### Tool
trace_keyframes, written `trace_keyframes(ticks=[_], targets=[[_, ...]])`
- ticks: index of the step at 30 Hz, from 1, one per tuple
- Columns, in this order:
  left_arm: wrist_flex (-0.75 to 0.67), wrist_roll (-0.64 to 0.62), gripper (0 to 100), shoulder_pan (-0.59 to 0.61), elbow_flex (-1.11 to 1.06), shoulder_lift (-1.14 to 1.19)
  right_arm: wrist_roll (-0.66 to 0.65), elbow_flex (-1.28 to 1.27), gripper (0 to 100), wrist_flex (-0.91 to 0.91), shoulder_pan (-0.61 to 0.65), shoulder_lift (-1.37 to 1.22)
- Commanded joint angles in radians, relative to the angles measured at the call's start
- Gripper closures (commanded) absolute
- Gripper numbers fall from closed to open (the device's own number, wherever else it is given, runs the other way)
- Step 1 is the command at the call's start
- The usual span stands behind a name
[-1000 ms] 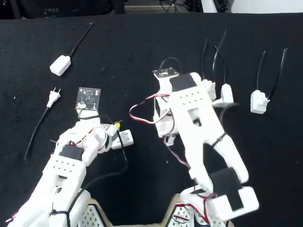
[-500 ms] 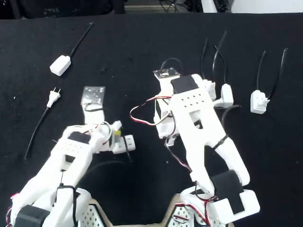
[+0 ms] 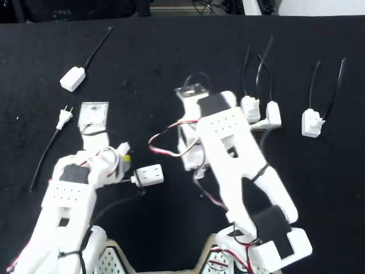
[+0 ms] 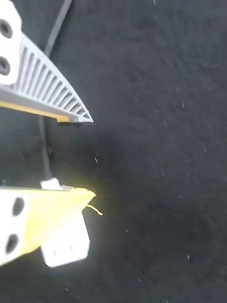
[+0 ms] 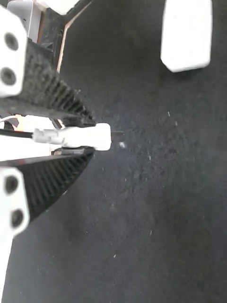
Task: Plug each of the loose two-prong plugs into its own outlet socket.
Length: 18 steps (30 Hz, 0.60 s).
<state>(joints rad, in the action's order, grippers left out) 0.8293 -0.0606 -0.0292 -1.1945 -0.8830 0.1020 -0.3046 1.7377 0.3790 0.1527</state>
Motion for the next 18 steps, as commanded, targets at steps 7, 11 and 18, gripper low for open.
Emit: trace_keyframes(ticks=[7, 11, 18], targets=[[0.098, 0.235, 78, 0.228, -0.203, -0.385, 0.147, 0.236, 98.8, 0.025, 0.198, -0.263], [0.097, 0.235, 78, 0.236, -0.308, -0.502, 0.176, 0.344, 98.8, 0.028, 0.236, -0.372], [0.118, 0.235, 78, 0.3, -0.367, -0.647, 0.222, 0.464, 98.8, 0.028, 0.269, -0.483]])
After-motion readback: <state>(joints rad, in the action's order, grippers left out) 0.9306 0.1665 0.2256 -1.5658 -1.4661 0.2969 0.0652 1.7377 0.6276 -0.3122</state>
